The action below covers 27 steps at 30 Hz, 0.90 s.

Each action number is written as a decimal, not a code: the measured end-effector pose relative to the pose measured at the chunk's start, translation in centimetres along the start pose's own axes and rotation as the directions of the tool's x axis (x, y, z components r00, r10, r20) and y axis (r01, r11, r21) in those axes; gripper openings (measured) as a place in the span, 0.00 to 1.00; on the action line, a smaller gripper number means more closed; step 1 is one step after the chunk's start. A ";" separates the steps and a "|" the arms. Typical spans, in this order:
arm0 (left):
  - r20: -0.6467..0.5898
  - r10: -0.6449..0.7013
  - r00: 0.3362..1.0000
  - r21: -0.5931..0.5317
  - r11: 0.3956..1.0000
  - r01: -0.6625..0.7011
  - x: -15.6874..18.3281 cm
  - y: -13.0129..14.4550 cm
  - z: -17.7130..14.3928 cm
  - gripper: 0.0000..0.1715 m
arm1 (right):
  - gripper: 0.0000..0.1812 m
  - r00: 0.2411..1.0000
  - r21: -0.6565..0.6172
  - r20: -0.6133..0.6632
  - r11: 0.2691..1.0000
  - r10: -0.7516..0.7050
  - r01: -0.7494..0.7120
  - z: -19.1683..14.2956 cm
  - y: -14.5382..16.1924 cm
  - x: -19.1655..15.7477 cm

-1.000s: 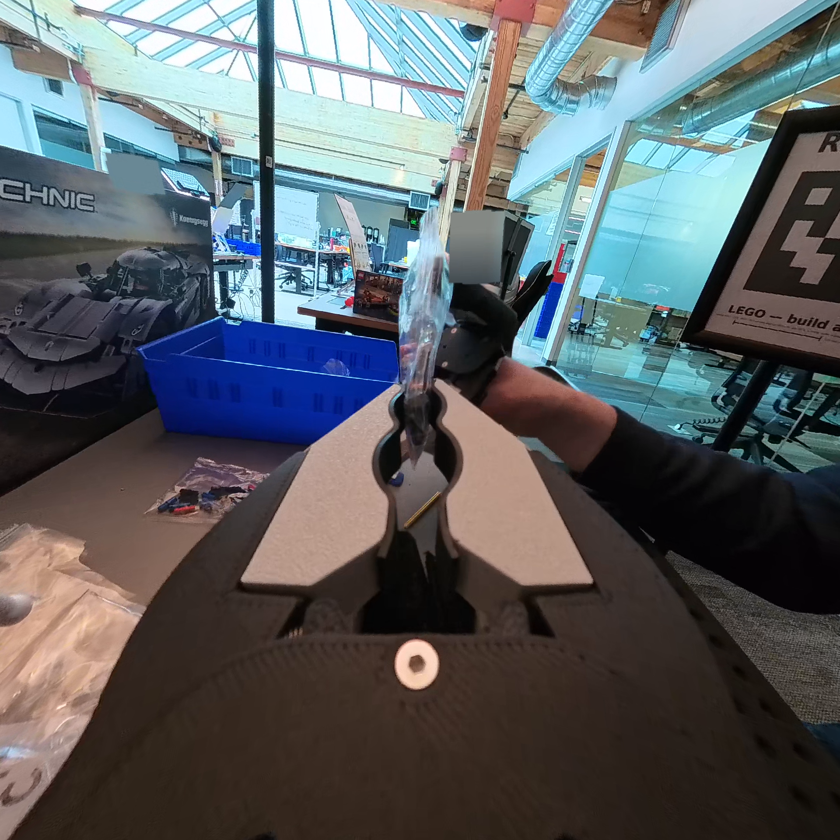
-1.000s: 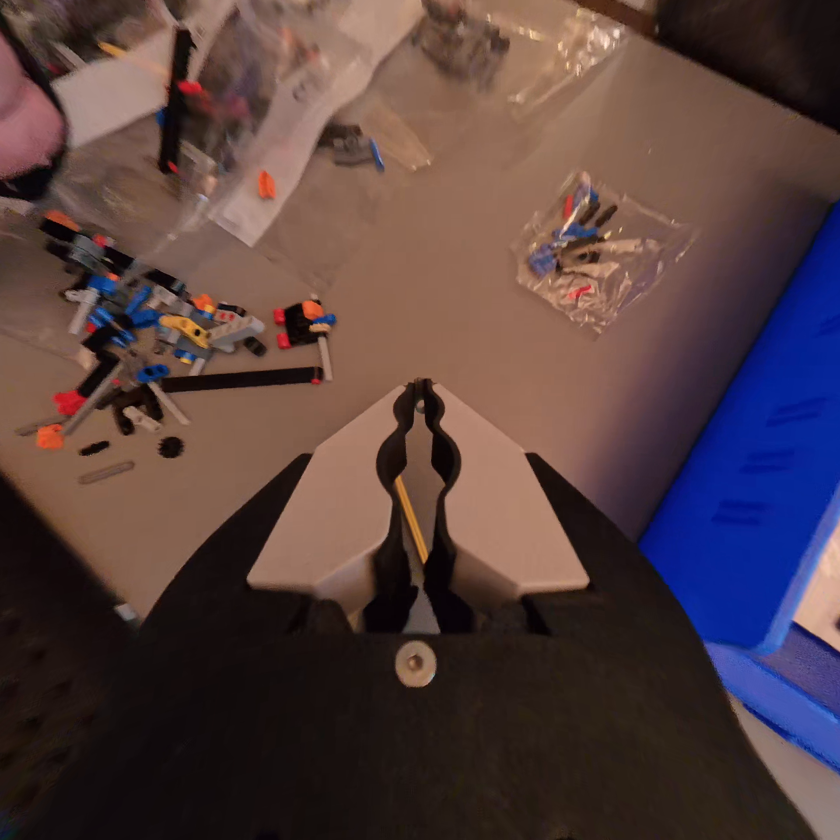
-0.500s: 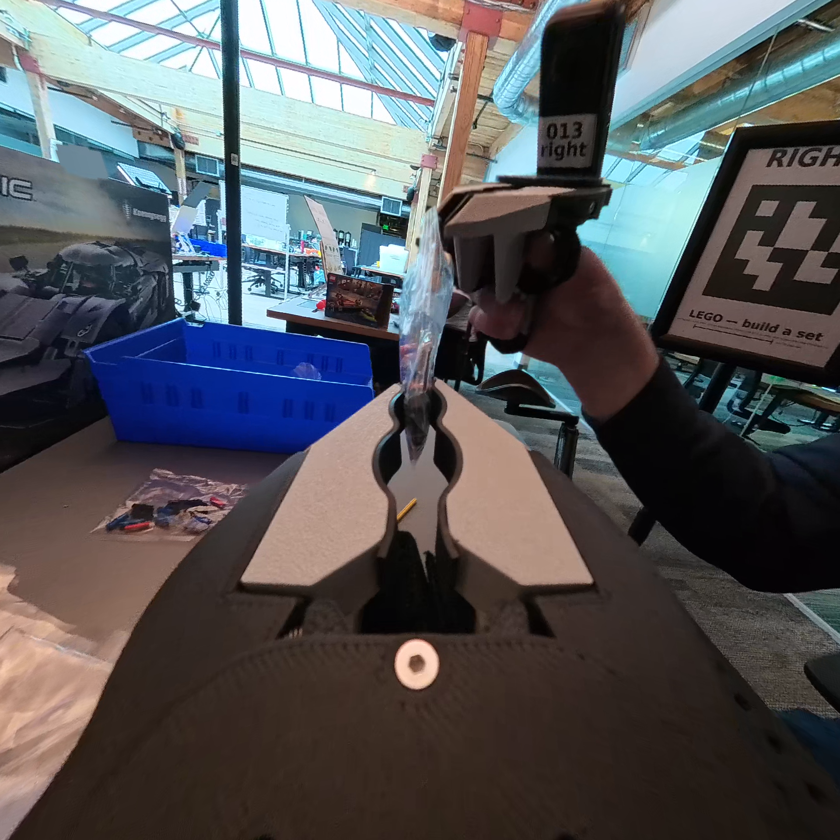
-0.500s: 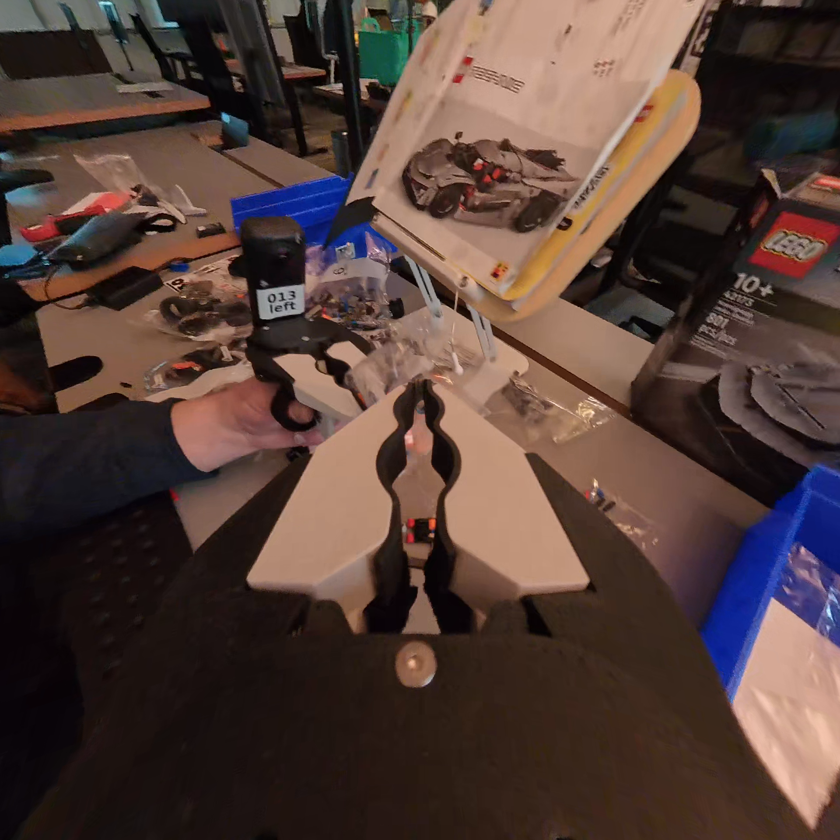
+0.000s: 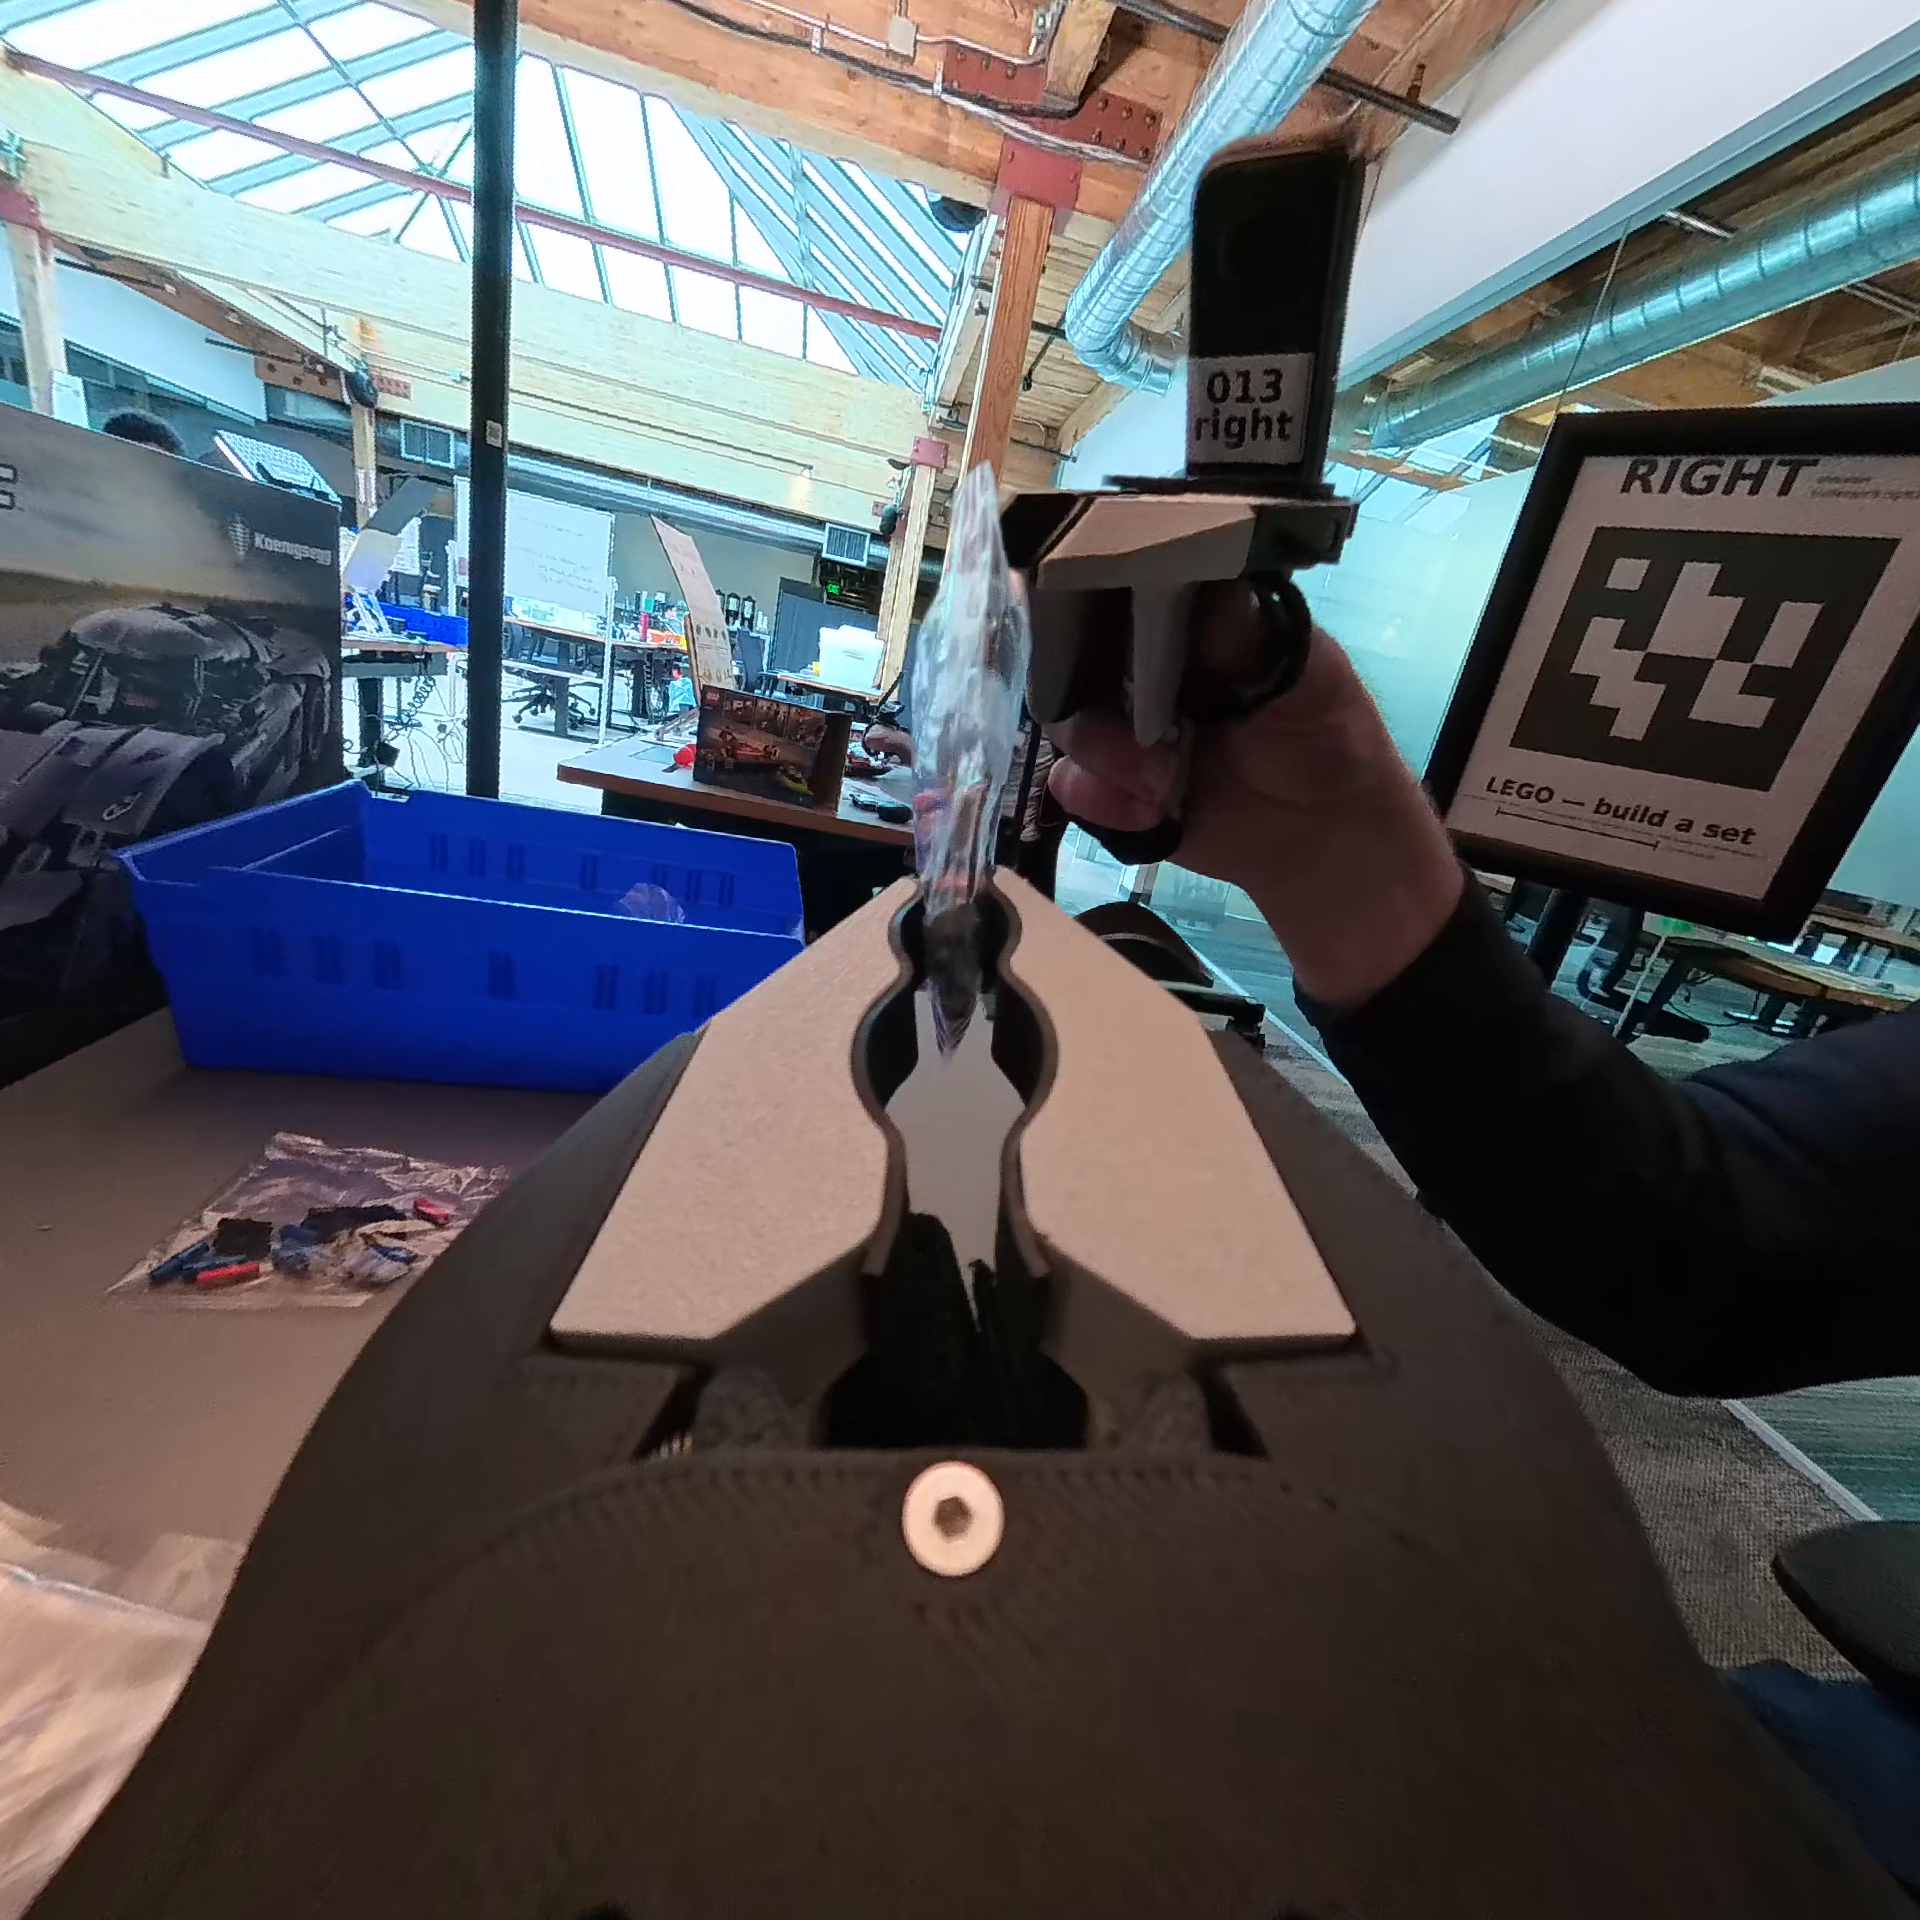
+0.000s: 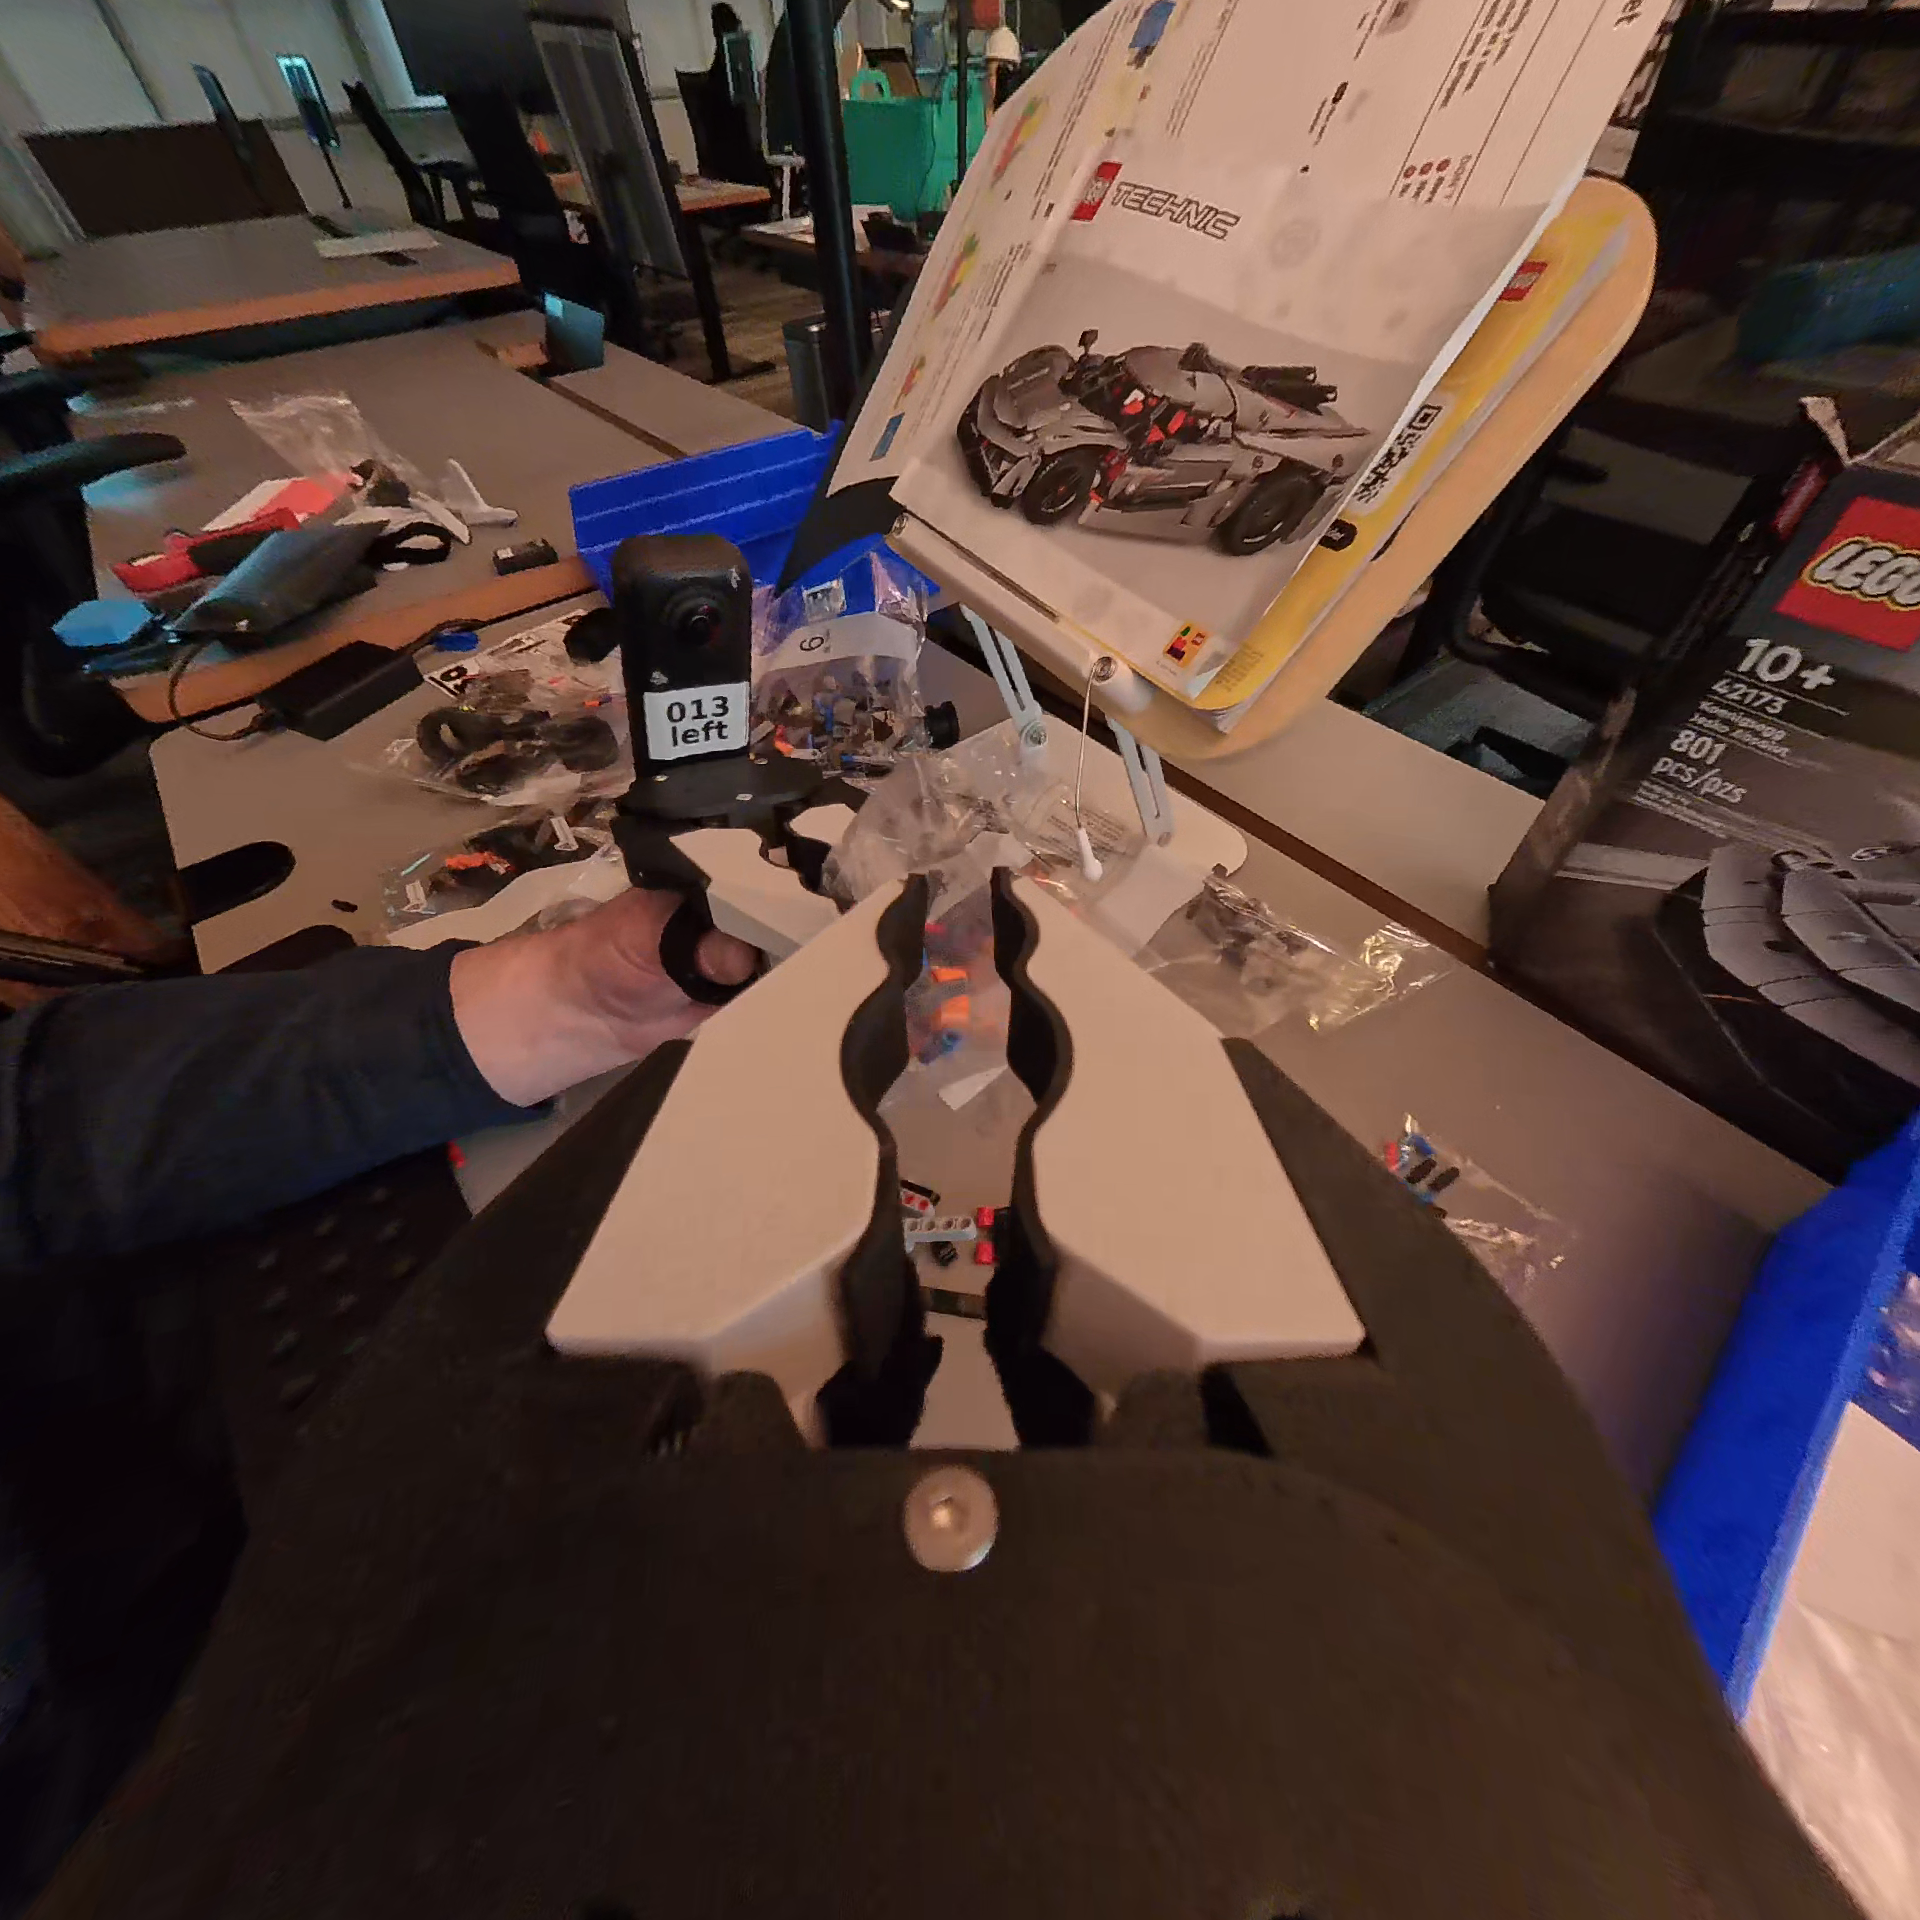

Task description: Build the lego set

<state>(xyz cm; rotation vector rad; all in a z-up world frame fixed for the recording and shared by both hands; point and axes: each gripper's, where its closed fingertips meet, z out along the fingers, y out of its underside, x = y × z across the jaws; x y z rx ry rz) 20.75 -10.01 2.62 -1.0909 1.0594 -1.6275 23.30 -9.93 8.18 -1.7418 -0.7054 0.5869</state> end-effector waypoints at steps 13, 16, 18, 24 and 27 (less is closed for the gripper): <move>-0.057 -0.038 0.998 0.063 0.997 0.041 0.7 -0.8 -0.1 0.03 | 0.07 0.996 -0.048 0.085 0.998 0.036 -0.032 1.7 2.8 -0.9; -0.070 -0.046 0.996 0.056 0.997 0.050 0.8 -0.7 -0.1 0.04 | 0.00 0.995 -0.054 0.096 0.999 0.012 -0.007 2.2 2.6 -1.3; -0.048 -0.035 0.998 0.046 0.998 0.038 0.5 -0.7 -0.3 0.05 | 0.00 0.998 -0.042 0.069 0.999 -0.003 0.006 1.9 2.0 -1.1; -0.008 0.007 1.000 0.022 1.000 -0.007 0.0 -0.9 -1.0 0.12 | 0.00 0.995 -0.194 -0.013 0.976 -0.102 0.098 1.6 3.4 -0.8; -0.017 0.020 1.000 -0.015 1.000 -0.021 0.3 -0.5 -0.7 0.11 | 0.00 0.991 -0.242 0.009 0.962 -0.131 0.130 2.1 4.1 -1.7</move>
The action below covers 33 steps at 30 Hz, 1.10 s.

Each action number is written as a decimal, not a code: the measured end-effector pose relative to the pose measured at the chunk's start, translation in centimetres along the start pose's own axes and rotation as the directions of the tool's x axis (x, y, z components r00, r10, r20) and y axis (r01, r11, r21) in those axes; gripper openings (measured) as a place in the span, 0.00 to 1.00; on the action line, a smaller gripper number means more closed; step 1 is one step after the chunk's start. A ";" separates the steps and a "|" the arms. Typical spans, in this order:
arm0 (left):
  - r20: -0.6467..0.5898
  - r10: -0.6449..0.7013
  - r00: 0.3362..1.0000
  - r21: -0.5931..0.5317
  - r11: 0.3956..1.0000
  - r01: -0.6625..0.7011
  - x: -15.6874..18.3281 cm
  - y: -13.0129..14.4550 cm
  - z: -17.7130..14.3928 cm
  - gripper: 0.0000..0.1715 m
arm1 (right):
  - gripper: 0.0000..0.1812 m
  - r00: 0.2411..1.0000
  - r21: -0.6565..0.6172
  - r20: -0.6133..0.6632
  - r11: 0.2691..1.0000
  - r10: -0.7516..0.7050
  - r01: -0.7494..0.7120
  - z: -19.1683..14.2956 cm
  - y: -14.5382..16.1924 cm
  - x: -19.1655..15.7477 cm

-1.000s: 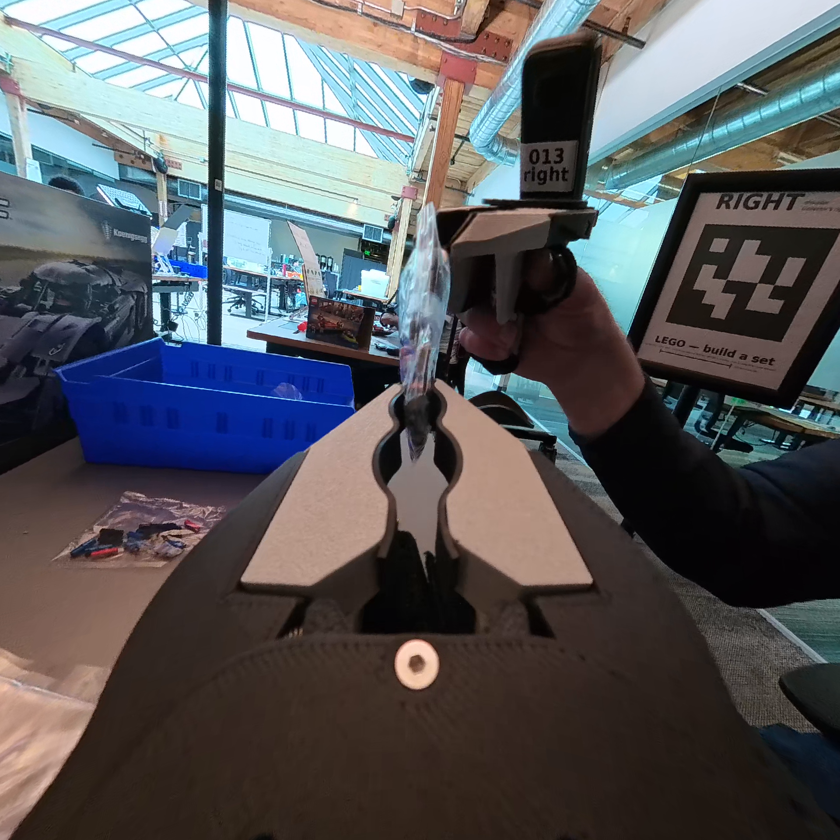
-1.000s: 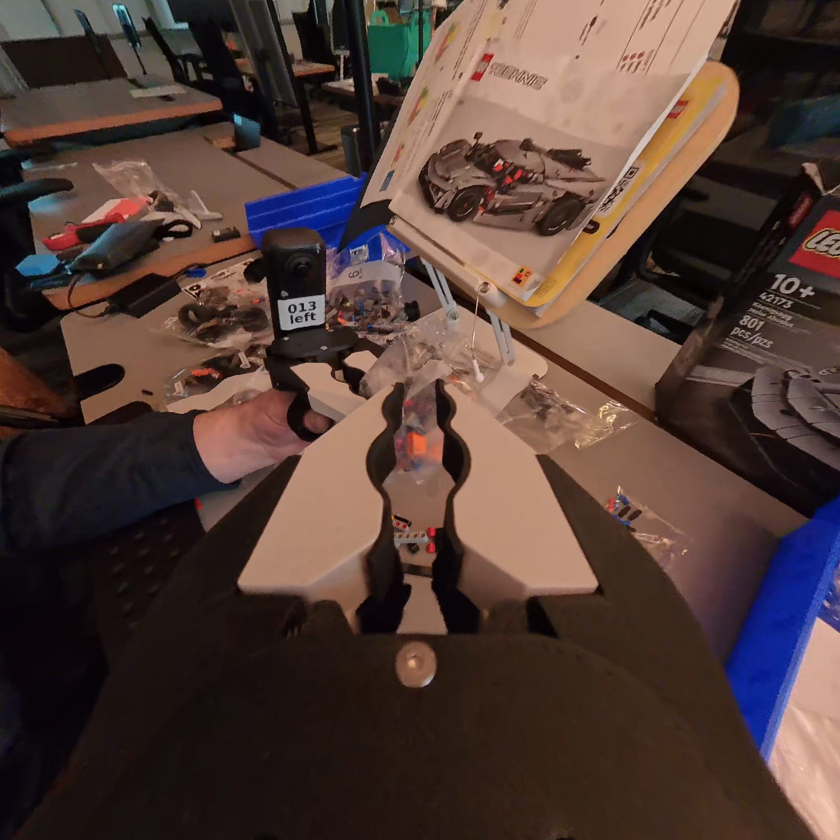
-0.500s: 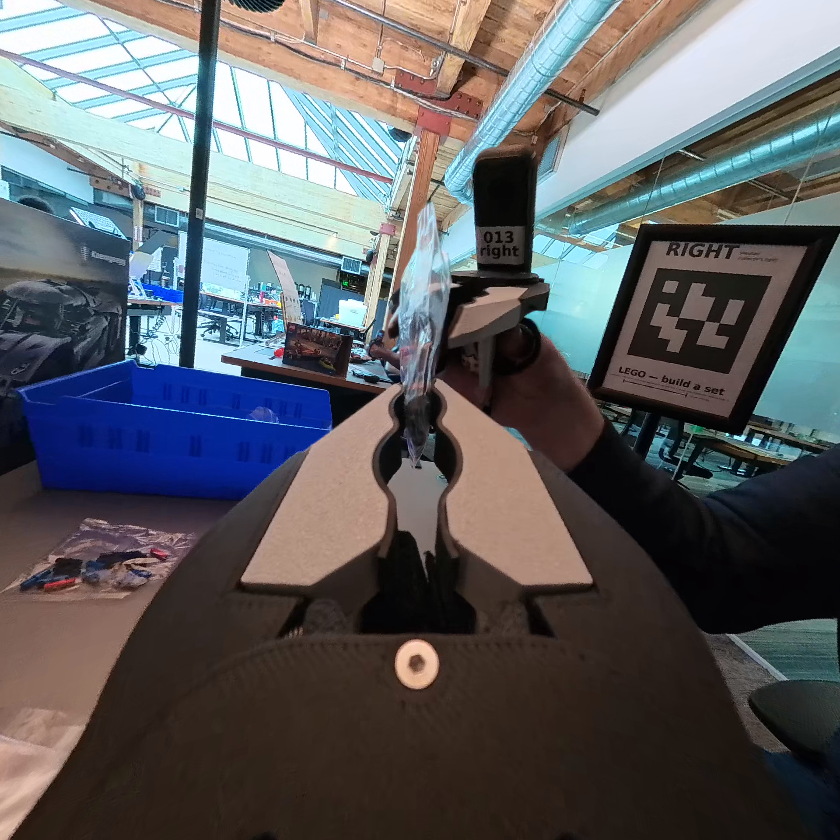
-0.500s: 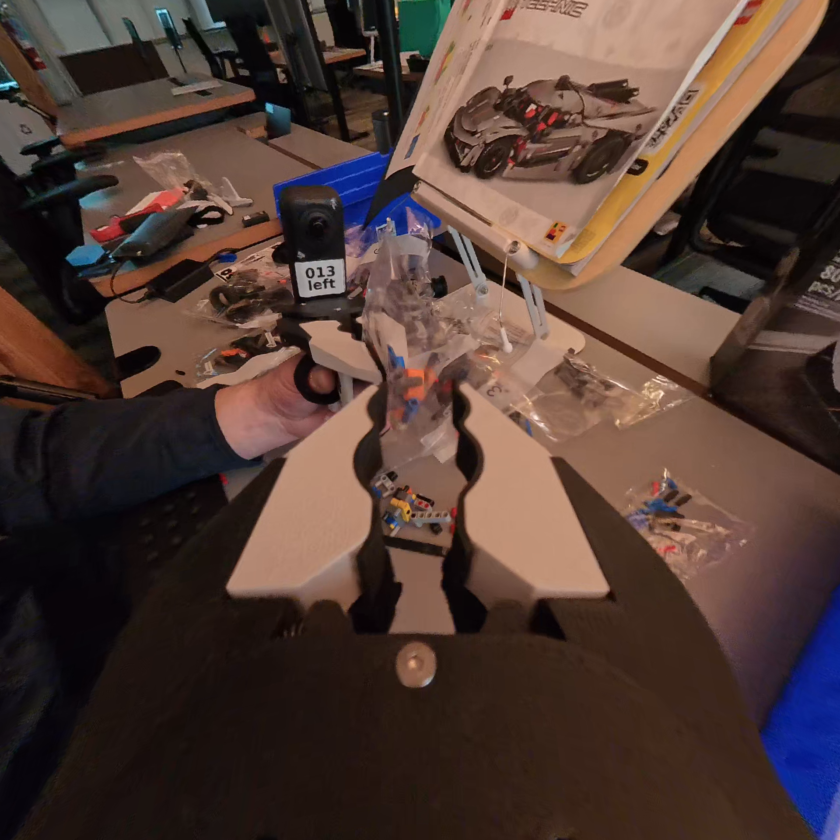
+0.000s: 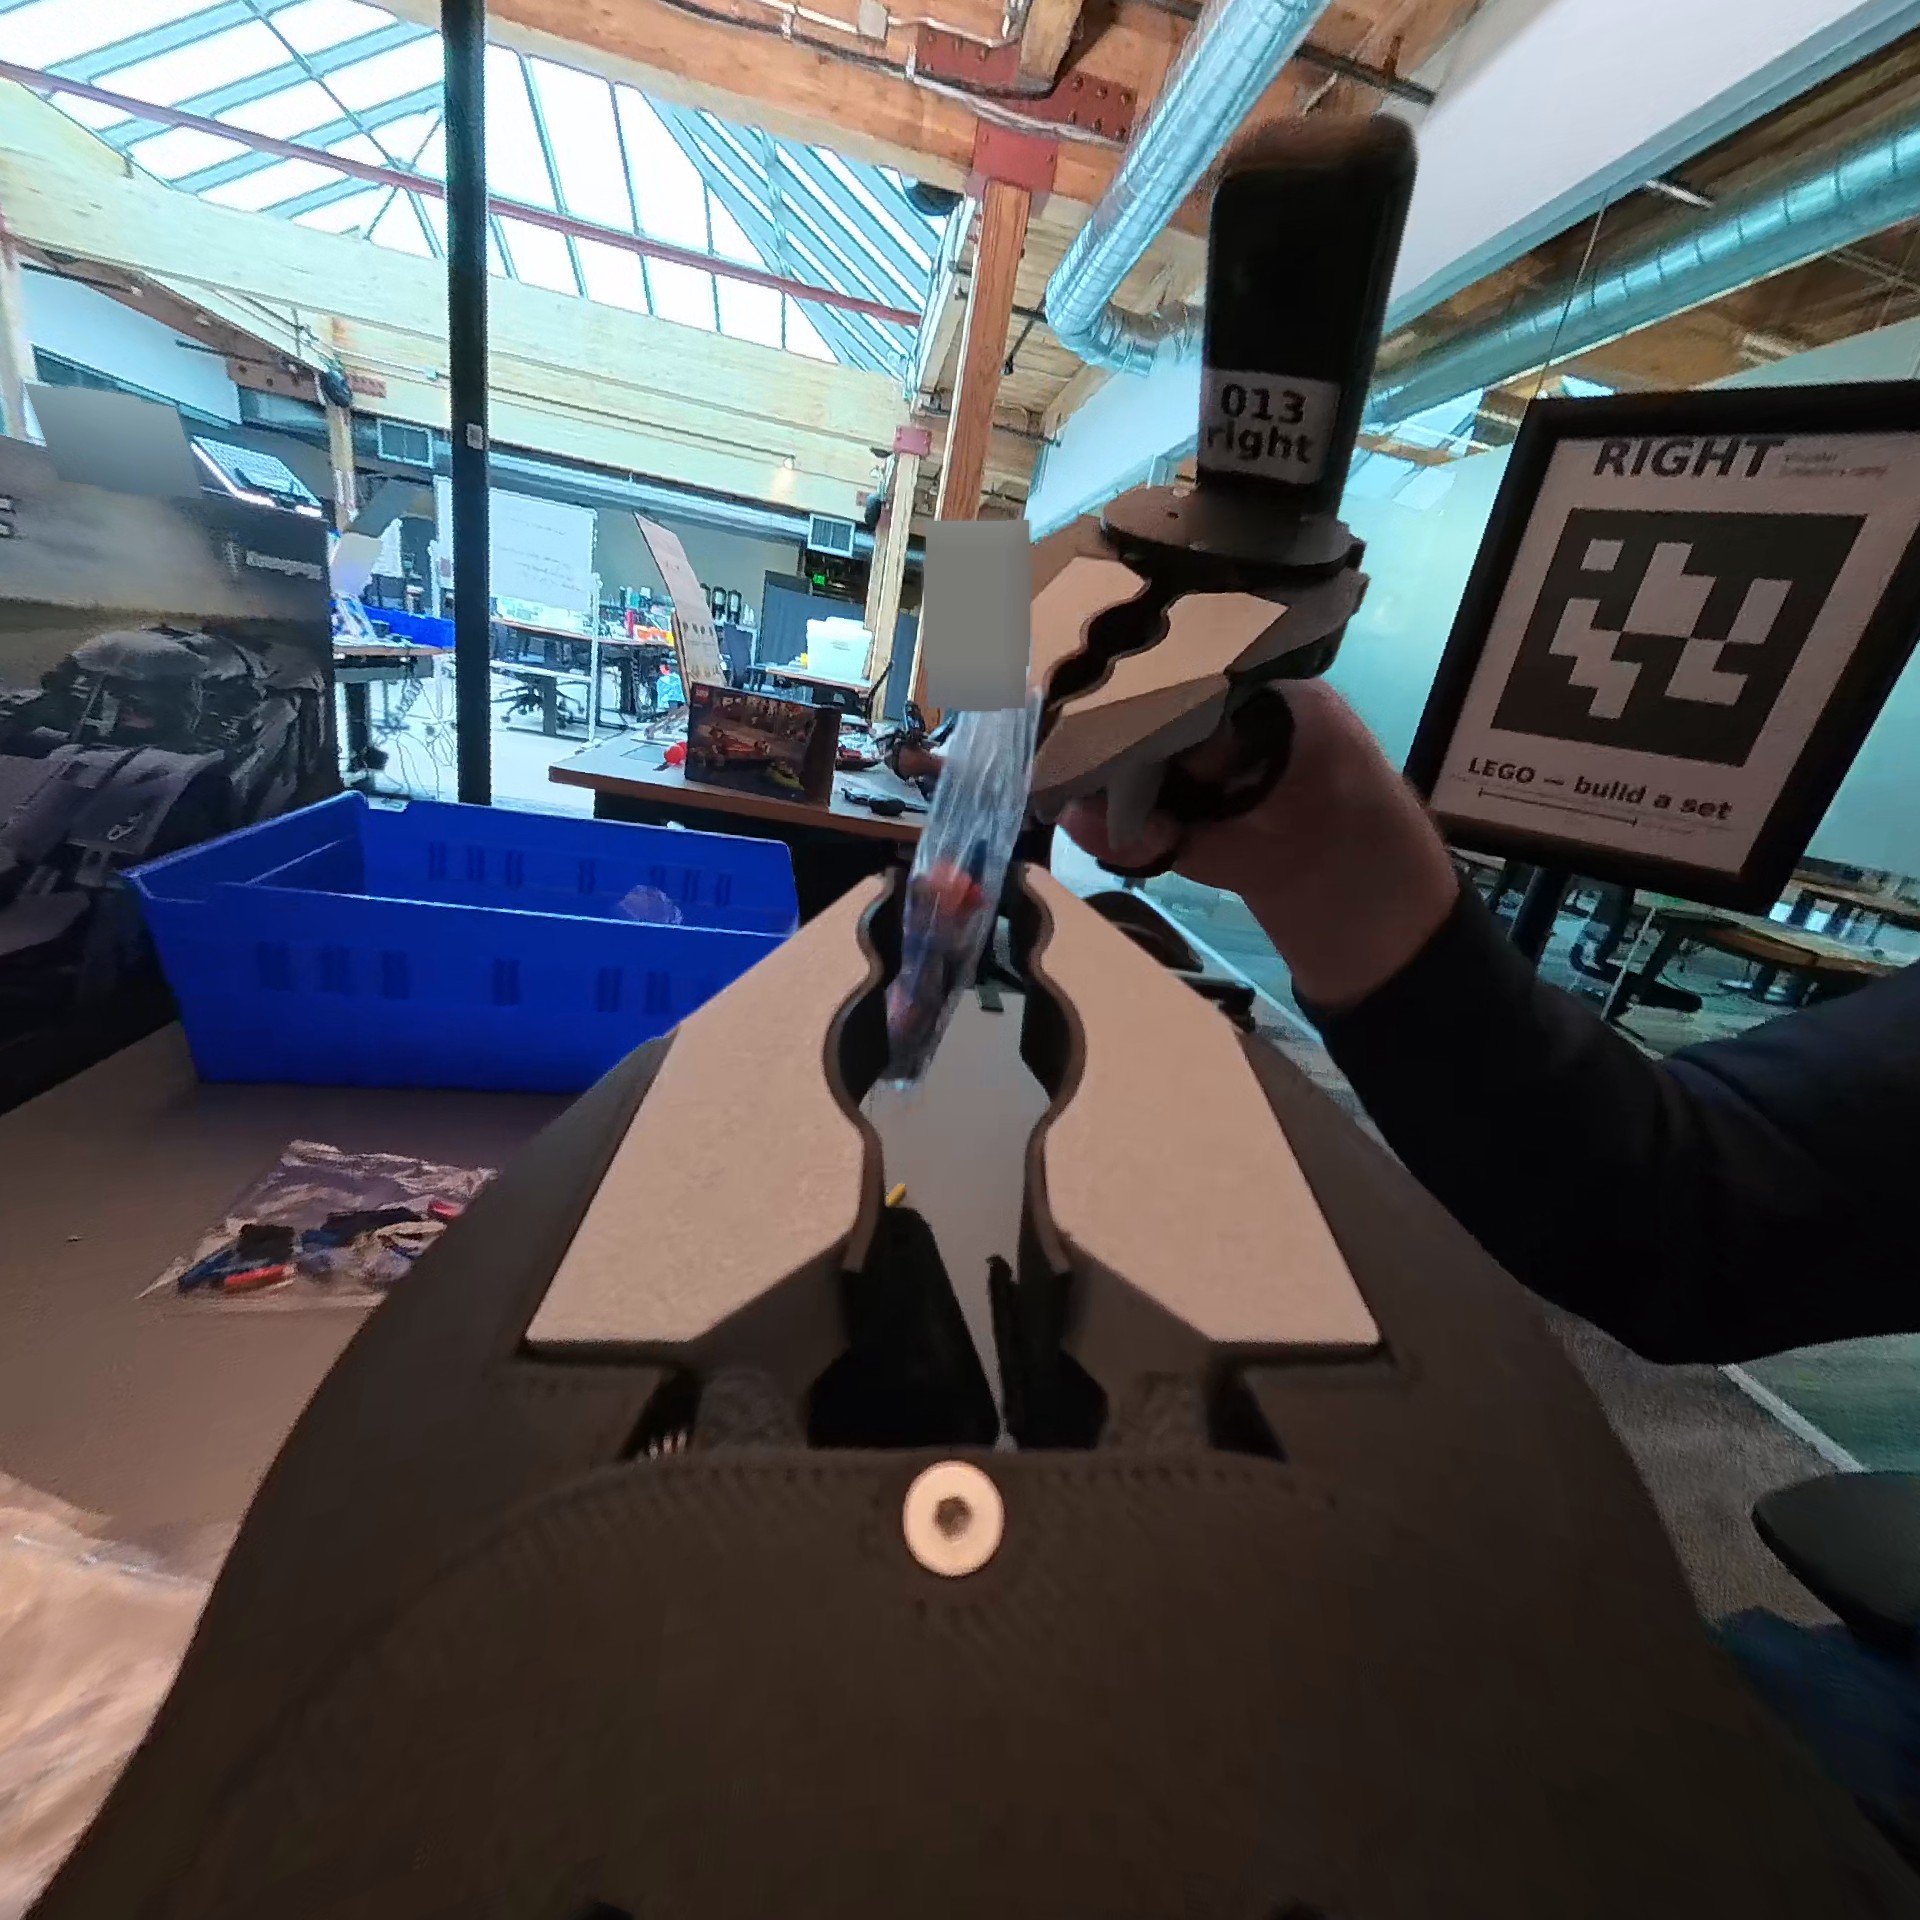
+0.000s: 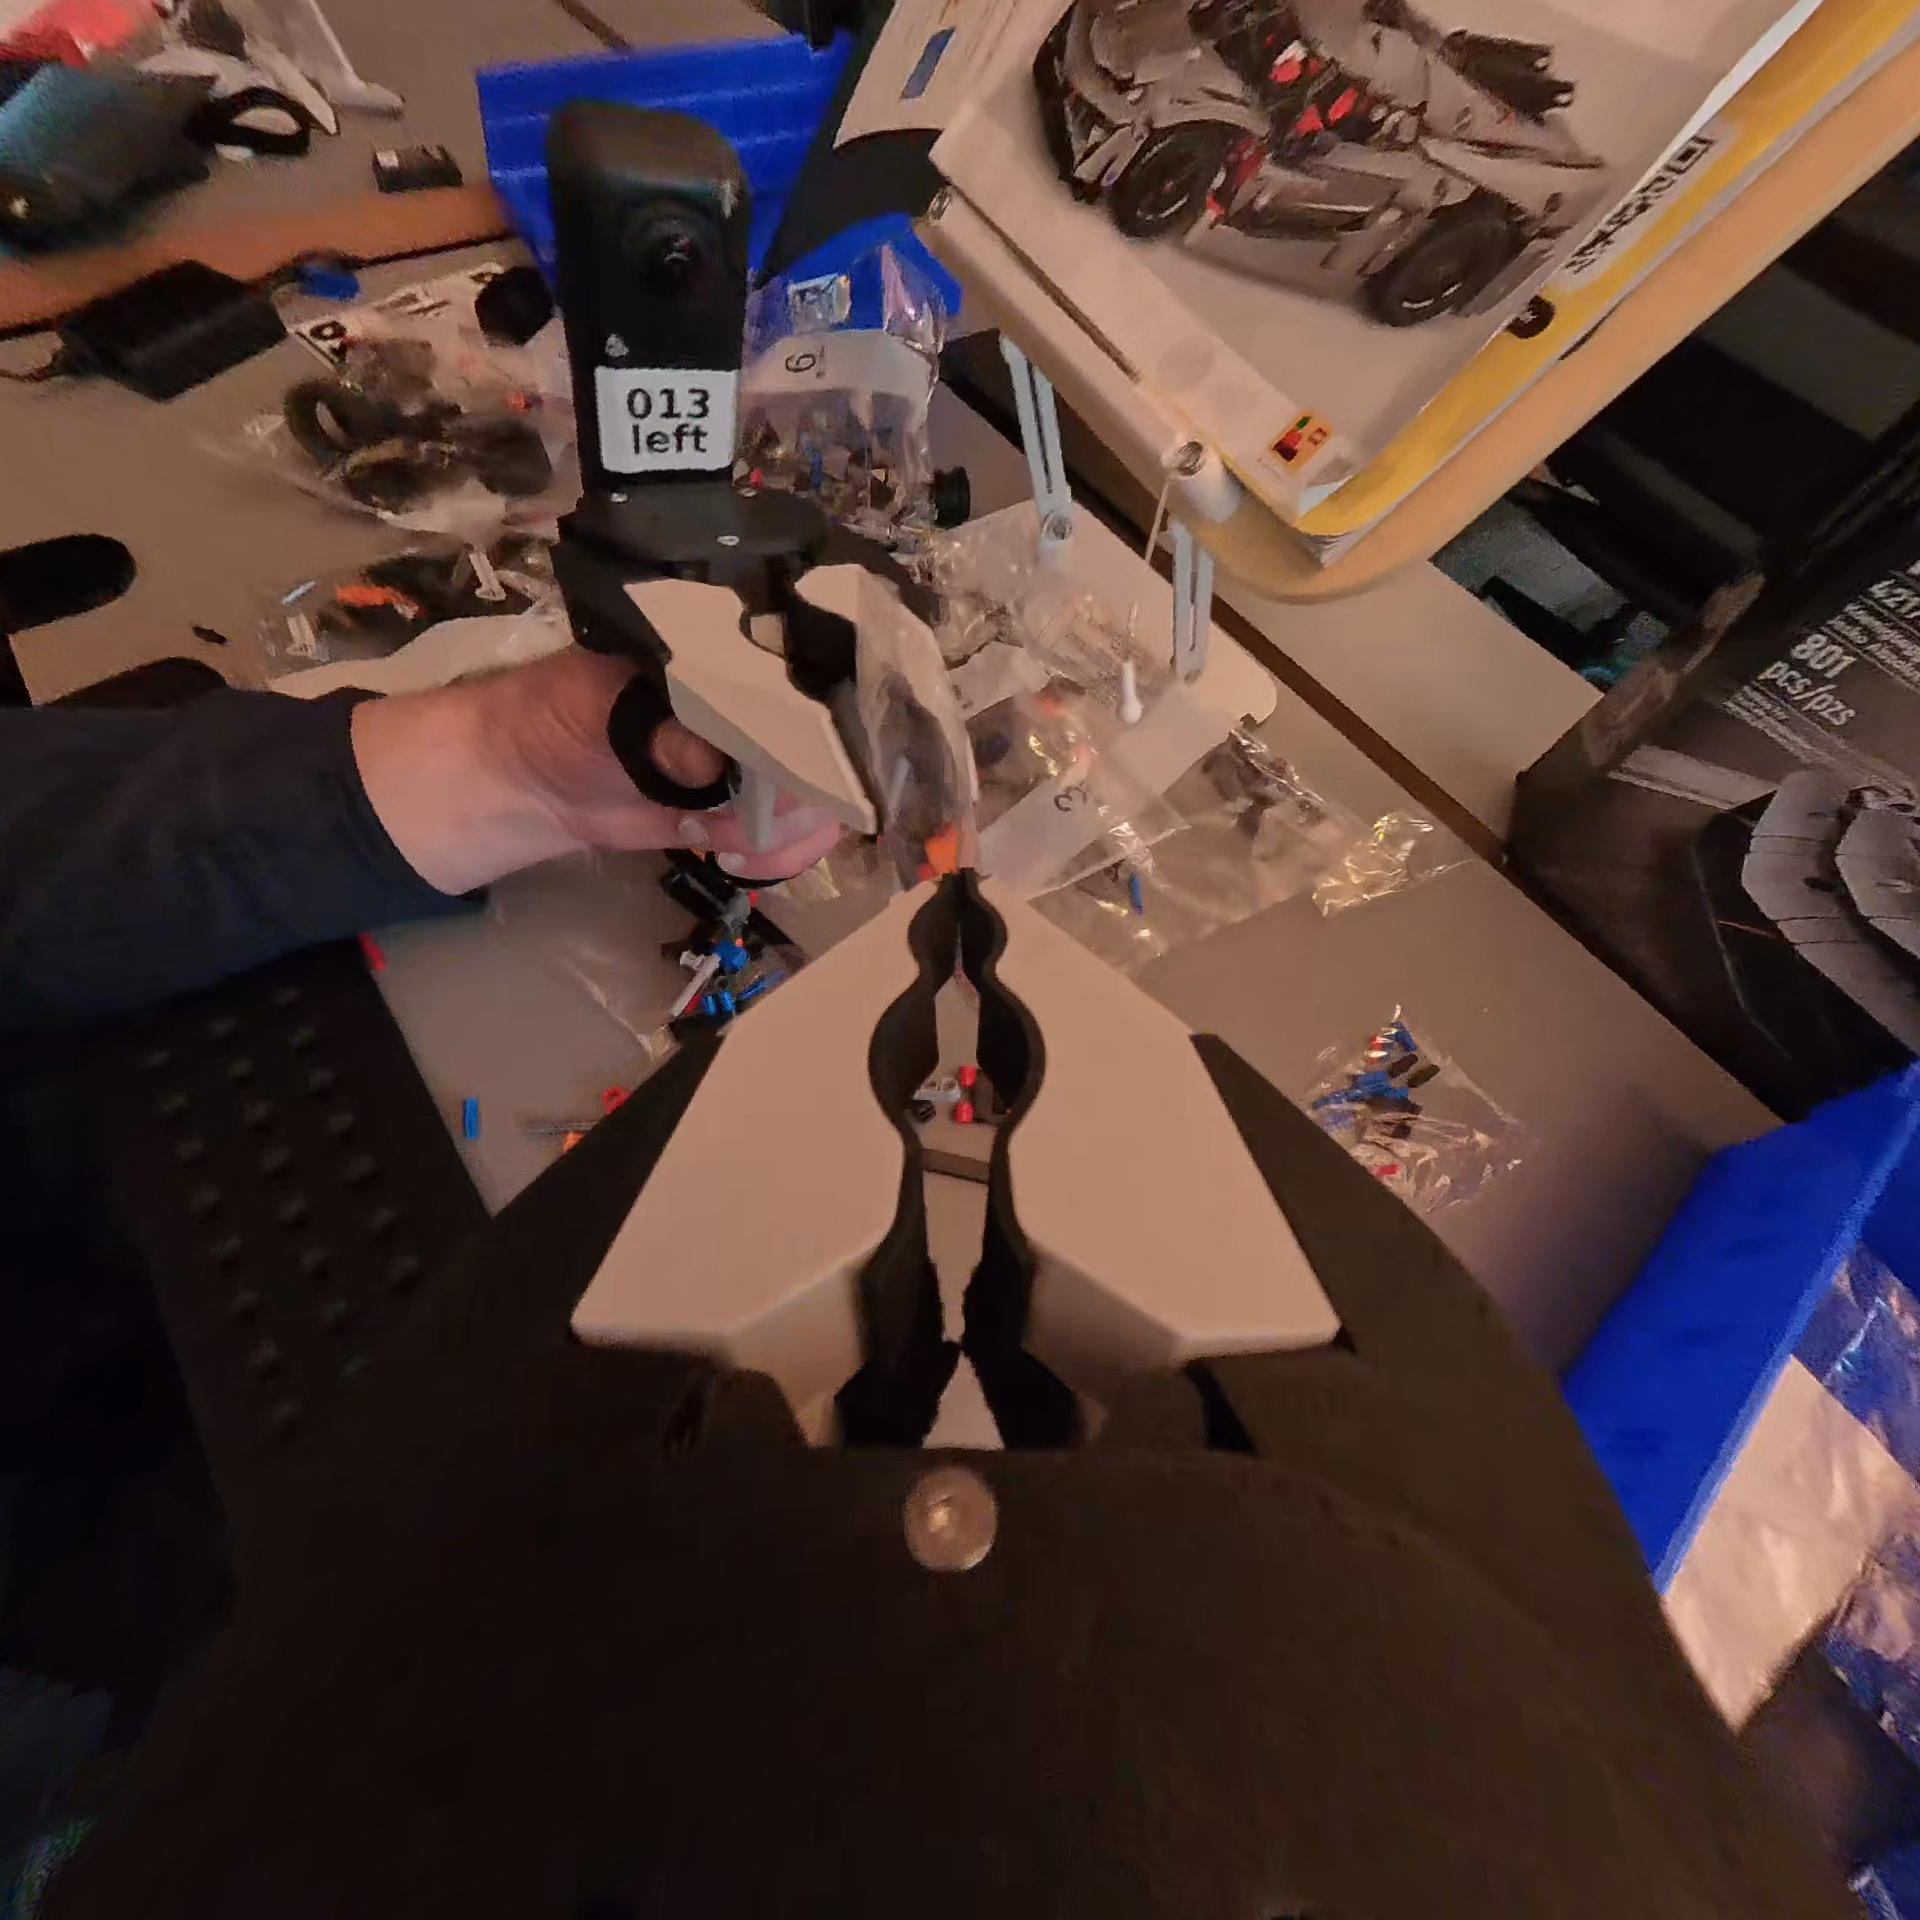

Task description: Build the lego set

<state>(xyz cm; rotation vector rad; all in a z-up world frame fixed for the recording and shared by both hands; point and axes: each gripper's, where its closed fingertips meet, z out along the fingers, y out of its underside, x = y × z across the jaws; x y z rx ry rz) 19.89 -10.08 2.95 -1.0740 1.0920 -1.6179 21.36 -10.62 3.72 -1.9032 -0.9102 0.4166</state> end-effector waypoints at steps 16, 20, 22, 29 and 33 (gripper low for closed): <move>0.035 0.021 0.999 -0.050 0.999 -0.019 -0.7 0.1 -1.3 0.00 | 0.22 0.997 0.124 0.027 0.989 0.077 -0.080 0.8 0.4 -0.6; 0.002 0.011 1.000 -0.116 0.993 -0.011 -0.2 1.3 -1.0 0.00 | 0.12 0.996 0.087 0.073 0.995 0.047 -0.053 1.8 0.3 -1.2; -0.006 0.010 1.000 -0.146 0.989 -0.010 -0.1 1.8 -0.9 0.00 | 0.00 0.994 0.055 0.105 0.998 0.033 -0.039 2.6 0.8 -1.6; 0.048 0.012 0.999 -0.158 0.987 -0.005 -0.9 0.5 -3.0 0.02 | 0.00 0.990 0.130 0.131 0.989 0.052 -0.069 4.0 -1.1 -1.5; 0.078 0.041 0.996 -0.151 0.988 -0.029 -1.4 -0.2 -4.0 0.00 | 0.00 0.989 0.163 0.140 0.983 0.056 -0.079 4.9 -2.2 -1.4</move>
